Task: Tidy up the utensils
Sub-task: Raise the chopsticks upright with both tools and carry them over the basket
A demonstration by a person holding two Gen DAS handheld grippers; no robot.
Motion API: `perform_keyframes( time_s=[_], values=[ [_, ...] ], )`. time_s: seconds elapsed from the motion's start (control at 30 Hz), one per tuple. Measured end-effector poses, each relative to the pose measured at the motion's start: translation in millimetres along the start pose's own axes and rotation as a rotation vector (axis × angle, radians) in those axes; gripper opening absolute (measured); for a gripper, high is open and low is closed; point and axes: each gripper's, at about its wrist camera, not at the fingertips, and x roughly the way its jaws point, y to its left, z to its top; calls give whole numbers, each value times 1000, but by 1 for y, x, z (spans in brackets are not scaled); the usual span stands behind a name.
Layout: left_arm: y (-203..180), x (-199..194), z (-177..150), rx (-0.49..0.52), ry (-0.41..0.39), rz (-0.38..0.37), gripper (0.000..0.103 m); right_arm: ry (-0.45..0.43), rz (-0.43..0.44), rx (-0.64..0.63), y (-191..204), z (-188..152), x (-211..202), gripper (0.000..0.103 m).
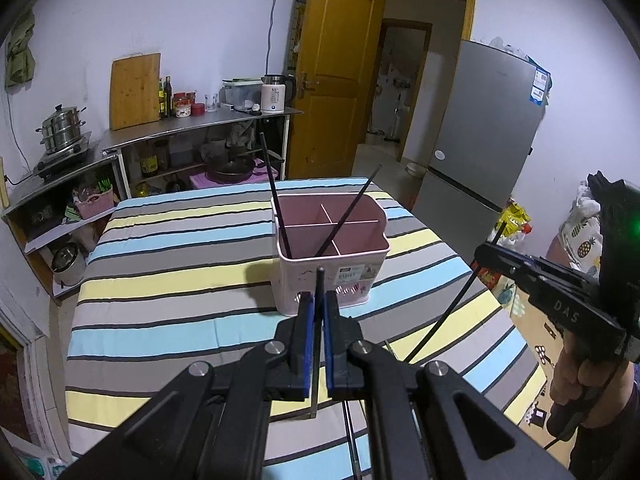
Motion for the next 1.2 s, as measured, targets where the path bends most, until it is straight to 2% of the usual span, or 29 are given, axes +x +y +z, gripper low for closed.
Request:
perform_keyframes(
  time_s=[0.33,0.57,0.83,1.2],
  values=[
    [10,-5,11,-40,-16,-12,5,-50,12,9,1,14,-12,4],
    [14,-6,32,-71,-46,-30,5,-83,27,8,3,33,-10,4],
    [18,-9,69,-97,-109,-42,5,-143,40,-1,10,65,-8,4],
    [27,-5,121,-118,-193,-49,5,-220,58,50,6,107,8,4]
  ],
)
